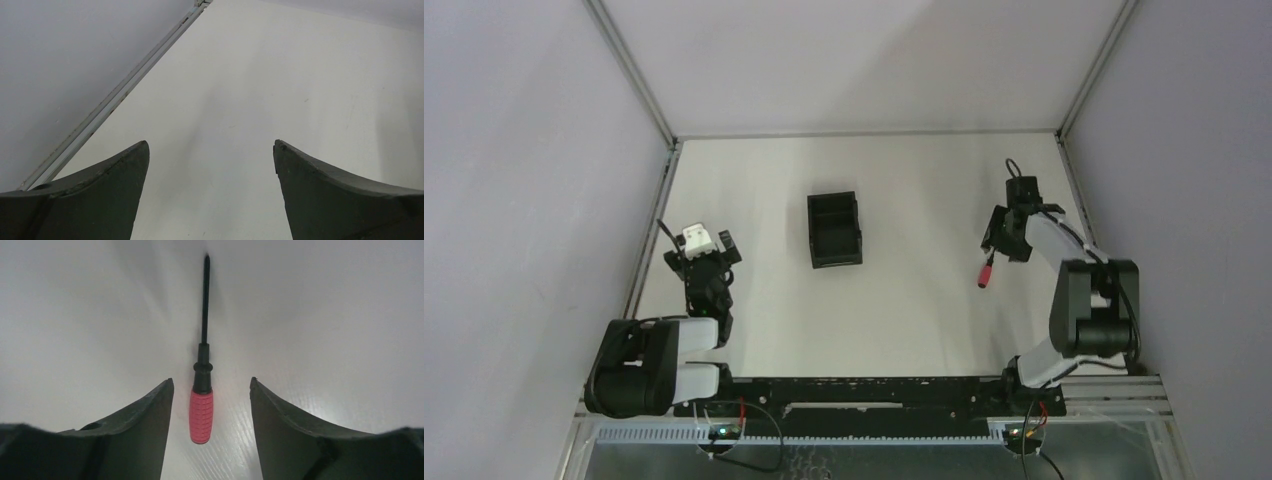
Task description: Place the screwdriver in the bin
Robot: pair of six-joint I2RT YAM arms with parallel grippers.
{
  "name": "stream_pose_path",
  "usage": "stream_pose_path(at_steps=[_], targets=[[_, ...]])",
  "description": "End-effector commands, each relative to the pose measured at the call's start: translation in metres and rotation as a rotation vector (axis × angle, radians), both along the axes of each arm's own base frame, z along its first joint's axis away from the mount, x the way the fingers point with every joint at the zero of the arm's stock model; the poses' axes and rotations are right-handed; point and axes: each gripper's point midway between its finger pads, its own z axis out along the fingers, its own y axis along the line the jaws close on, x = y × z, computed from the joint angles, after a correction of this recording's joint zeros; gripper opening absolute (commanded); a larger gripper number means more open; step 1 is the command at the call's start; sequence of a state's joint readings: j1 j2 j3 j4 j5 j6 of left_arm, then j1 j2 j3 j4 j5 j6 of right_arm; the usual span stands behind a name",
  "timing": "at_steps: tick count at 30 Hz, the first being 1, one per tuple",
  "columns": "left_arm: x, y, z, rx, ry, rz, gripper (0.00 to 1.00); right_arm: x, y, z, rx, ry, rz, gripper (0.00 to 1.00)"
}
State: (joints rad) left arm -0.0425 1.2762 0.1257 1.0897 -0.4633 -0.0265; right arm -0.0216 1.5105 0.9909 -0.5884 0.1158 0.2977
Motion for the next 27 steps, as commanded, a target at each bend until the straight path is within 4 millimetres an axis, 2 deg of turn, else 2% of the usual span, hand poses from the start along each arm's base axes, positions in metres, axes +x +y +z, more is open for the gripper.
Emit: stream_pose_path(at_steps=[1, 3, 5, 7, 10, 11, 13, 16, 18, 22, 25, 27], targets=[[0.013, -0.001, 0.026, -0.004, -0.077, -0.007, 0.98, -0.013, 0.012, -0.032, 0.069, 0.138, 0.035, 0.64], [0.013, -0.001, 0.026, -0.004, -0.077, -0.007, 0.98, -0.014, 0.010, -0.047, 0.064, 0.177, 0.035, 0.59], [0.013, -0.001, 0.026, -0.004, -0.077, -0.007, 0.98, -0.016, 0.012, -0.060, 0.074, 0.213, 0.047, 0.50], [0.013, 0.000, 0.026, -0.004, -0.076, -0.006, 0.98, -0.018, 0.013, -0.069, 0.079, 0.240, 0.054, 0.35], [0.013, -0.001, 0.026, -0.004, -0.077, -0.006, 0.98, -0.019, 0.010, -0.068, 0.061, 0.269, 0.067, 0.02], [0.013, 0.000, 0.026, -0.004, -0.077, -0.006, 0.98, -0.017, 0.009, -0.061, 0.051, 0.271, 0.076, 0.00], [0.013, 0.000, 0.026, -0.004, -0.077, -0.006, 0.98, -0.010, 0.008, -0.036, 0.029, 0.264, 0.101, 0.00], [0.013, -0.001, 0.026, -0.004, -0.077, -0.006, 0.98, 0.001, 0.010, 0.017, 0.015, 0.248, 0.151, 0.00], [0.013, -0.001, 0.026, -0.004, -0.076, -0.007, 0.98, -0.001, 0.013, 0.054, 0.026, 0.277, 0.168, 0.00], [0.013, 0.000, 0.026, -0.004, -0.078, -0.006, 0.98, 0.008, 0.023, 0.114, -0.041, 0.251, 0.210, 0.00], [0.013, 0.000, 0.026, -0.004, -0.076, -0.006, 0.98, 0.014, 0.031, 0.141, -0.065, 0.188, 0.222, 0.00], [0.013, -0.001, 0.026, -0.004, -0.077, -0.006, 0.98, 0.020, 0.038, 0.152, -0.051, 0.139, 0.227, 0.00]])
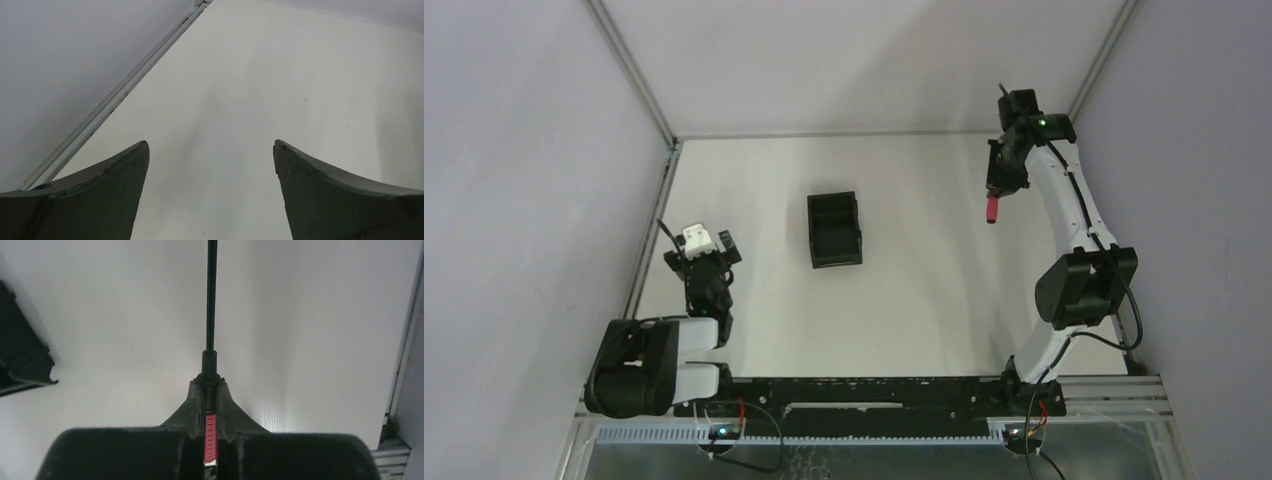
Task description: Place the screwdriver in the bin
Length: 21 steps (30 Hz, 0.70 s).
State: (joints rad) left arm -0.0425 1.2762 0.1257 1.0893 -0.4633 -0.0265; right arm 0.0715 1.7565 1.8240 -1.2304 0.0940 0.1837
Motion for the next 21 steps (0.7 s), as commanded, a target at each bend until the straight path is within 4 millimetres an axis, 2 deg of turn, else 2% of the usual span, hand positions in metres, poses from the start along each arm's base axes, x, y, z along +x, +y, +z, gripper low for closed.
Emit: stream_pose_path(at_steps=[1, 3, 5, 8, 11, 13, 14, 16, 19, 21], targets=[[0.013, -0.001, 0.026, -0.004, -0.077, -0.007, 0.98, -0.024, 0.009, 0.018, -0.016, 0.050, 0.022, 0.00], [0.013, 0.000, 0.026, -0.004, -0.076, -0.006, 0.98, -0.015, 0.023, 0.024, 0.017, 0.006, 0.024, 0.00], [0.013, 0.000, 0.026, -0.004, -0.077, -0.006, 0.98, -0.001, 0.054, 0.031, 0.062, -0.056, 0.070, 0.00], [0.013, 0.000, 0.026, -0.004, -0.077, -0.006, 0.98, 0.020, 0.119, 0.041, 0.158, -0.160, 0.182, 0.00], [0.013, 0.000, 0.026, -0.004, -0.077, -0.006, 0.98, 0.035, 0.196, 0.053, 0.255, -0.242, 0.309, 0.00], [0.013, -0.001, 0.026, -0.004, -0.078, -0.007, 0.98, 0.036, 0.253, 0.065, 0.319, -0.289, 0.412, 0.00], [0.013, -0.001, 0.026, -0.004, -0.076, -0.007, 0.98, 0.038, 0.271, 0.060, 0.333, -0.288, 0.447, 0.00], [0.013, -0.001, 0.027, -0.004, -0.079, -0.006, 0.98, 0.036, 0.315, 0.063, 0.341, -0.334, 0.551, 0.00], [0.013, 0.000, 0.027, -0.004, -0.078, -0.006, 0.98, 0.043, 0.353, 0.058, 0.281, -0.422, 0.663, 0.00], [0.013, -0.001, 0.026, -0.004, -0.077, -0.007, 0.98, 0.050, 0.360, 0.046, 0.204, -0.453, 0.682, 0.00]])
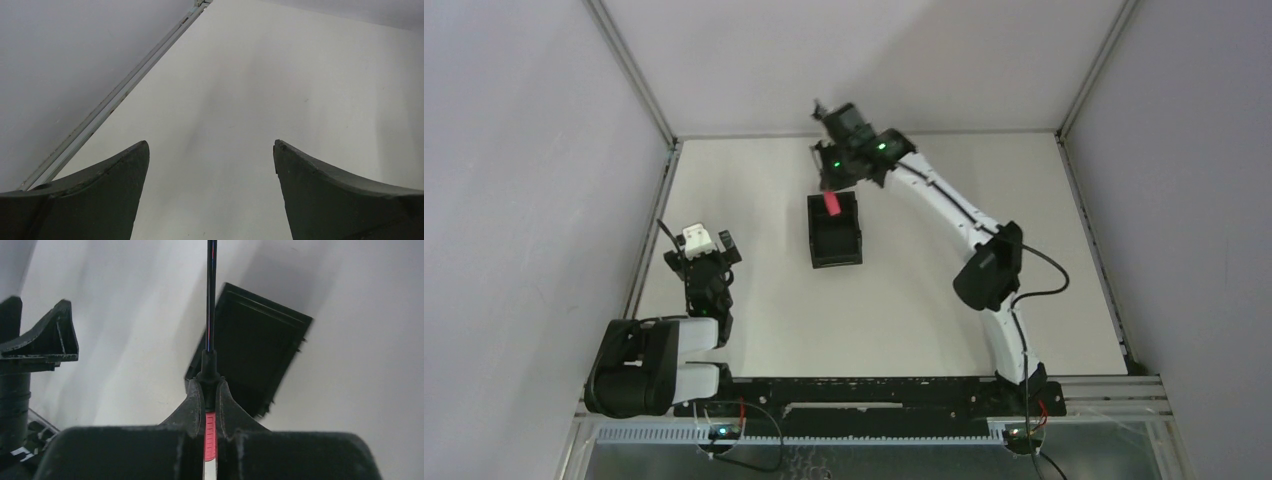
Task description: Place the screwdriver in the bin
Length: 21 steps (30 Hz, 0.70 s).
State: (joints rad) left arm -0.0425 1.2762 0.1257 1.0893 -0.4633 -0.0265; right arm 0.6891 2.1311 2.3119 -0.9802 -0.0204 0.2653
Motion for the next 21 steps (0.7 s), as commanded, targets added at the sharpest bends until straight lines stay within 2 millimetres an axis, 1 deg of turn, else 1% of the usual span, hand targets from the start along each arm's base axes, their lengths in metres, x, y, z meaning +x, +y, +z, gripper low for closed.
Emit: stream_pose_path(at_steps=[1, 3, 7, 9, 12, 16, 18, 19, 20, 21], targets=[[0.013, -0.001, 0.026, -0.004, -0.077, -0.007, 0.98, 0.019, 0.030, 0.007, -0.046, -0.192, 0.063, 0.00], [0.013, 0.000, 0.027, -0.004, -0.078, -0.005, 0.98, 0.020, 0.036, -0.014, -0.092, -0.201, 0.095, 0.00], [0.013, 0.000, 0.026, -0.004, -0.076, -0.006, 0.98, 0.008, 0.045, -0.062, -0.172, -0.145, 0.158, 0.00], [0.013, 0.000, 0.027, -0.004, -0.078, -0.006, 0.98, 0.005, 0.042, -0.084, -0.233, -0.134, 0.157, 0.00], [0.013, 0.000, 0.026, -0.004, -0.077, -0.006, 0.98, 0.009, 0.032, -0.110, -0.317, -0.137, 0.139, 0.00], [0.013, -0.001, 0.026, -0.004, -0.076, -0.006, 0.98, 0.008, 0.020, -0.133, -0.381, -0.102, 0.132, 0.00], [0.013, 0.000, 0.026, -0.004, -0.077, -0.006, 0.98, 0.005, 0.018, -0.140, -0.387, -0.084, 0.134, 0.00], [0.013, 0.000, 0.026, -0.004, -0.076, -0.006, 0.99, 0.003, 0.018, -0.141, -0.382, -0.075, 0.140, 0.02], [0.013, -0.001, 0.026, -0.004, -0.077, -0.006, 0.98, 0.001, 0.020, -0.141, -0.371, -0.069, 0.145, 0.06], [0.013, -0.001, 0.026, -0.004, -0.077, -0.006, 0.98, -0.001, 0.022, -0.139, -0.358, -0.065, 0.148, 0.17]])
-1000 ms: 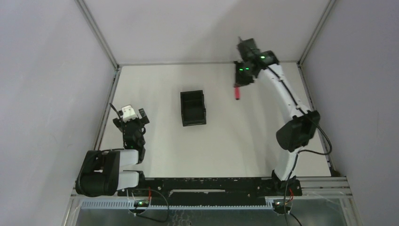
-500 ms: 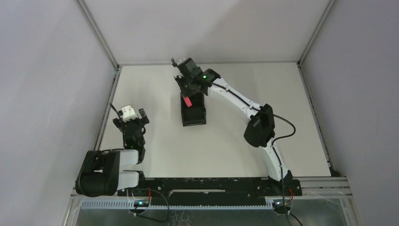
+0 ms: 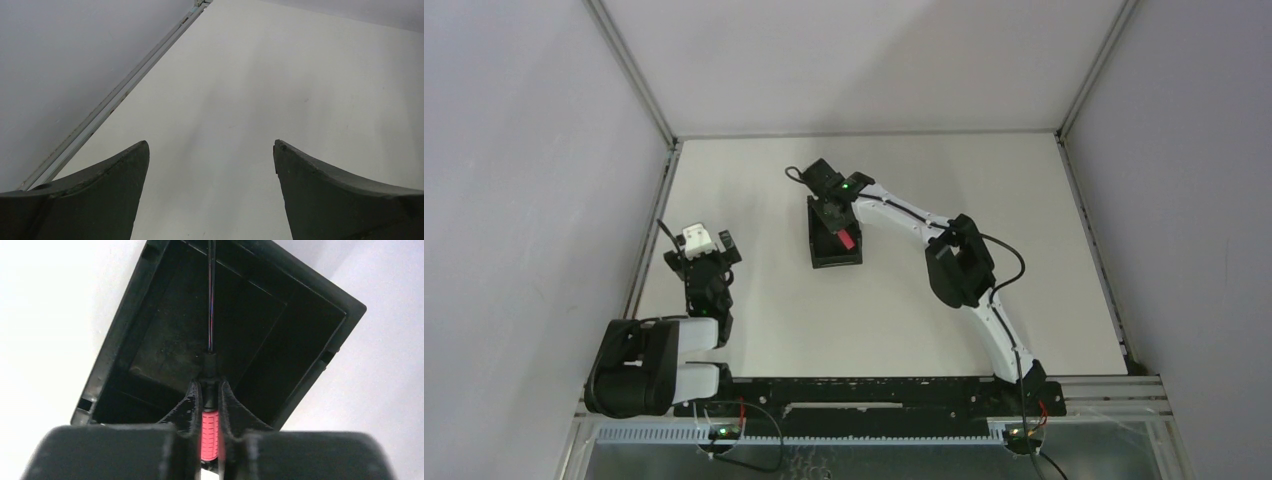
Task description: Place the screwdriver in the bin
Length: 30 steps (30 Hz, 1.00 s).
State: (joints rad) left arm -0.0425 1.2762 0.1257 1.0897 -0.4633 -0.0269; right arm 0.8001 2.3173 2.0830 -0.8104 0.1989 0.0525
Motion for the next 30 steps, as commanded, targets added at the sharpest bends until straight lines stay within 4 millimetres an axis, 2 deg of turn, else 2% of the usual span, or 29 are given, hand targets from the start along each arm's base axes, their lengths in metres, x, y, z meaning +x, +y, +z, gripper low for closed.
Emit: stream_pose_path(at_steps=[1, 4, 9, 13, 15, 18, 19, 21, 26, 30], targets=[[0.013, 0.000, 0.026, -0.004, -0.076, -0.006, 0.98, 0.003, 0.011, 0.023, 0.053, -0.044, 0.010, 0.26], [0.014, 0.000, 0.027, -0.004, -0.079, -0.005, 0.98, 0.003, 0.009, 0.038, 0.073, -0.067, -0.020, 0.40], [0.013, 0.000, 0.026, -0.004, -0.077, -0.006, 0.98, 0.006, 0.004, 0.085, 0.141, -0.141, -0.093, 0.43], [0.013, 0.000, 0.026, -0.004, -0.077, -0.006, 0.98, 0.000, 0.003, 0.136, 0.248, -0.200, -0.086, 0.45], [0.013, -0.001, 0.027, -0.004, -0.078, -0.006, 0.98, -0.005, -0.002, 0.162, 0.299, -0.239, -0.080, 0.54], [0.013, 0.000, 0.027, -0.003, -0.078, -0.006, 0.98, -0.014, -0.016, 0.191, 0.346, -0.291, -0.075, 0.77], [0.013, -0.001, 0.026, -0.004, -0.077, -0.006, 0.98, -0.018, -0.024, 0.206, 0.366, -0.317, -0.081, 0.84], [0.013, -0.001, 0.026, -0.004, -0.076, -0.006, 0.98, -0.024, -0.043, 0.221, 0.384, -0.354, -0.107, 0.98], [0.013, -0.001, 0.026, -0.004, -0.077, -0.007, 0.98, -0.038, -0.102, 0.248, 0.471, -0.523, -0.176, 1.00], [0.013, 0.000, 0.026, -0.004, -0.077, -0.005, 0.98, -0.043, -0.171, 0.240, 0.530, -0.605, -0.297, 1.00]])
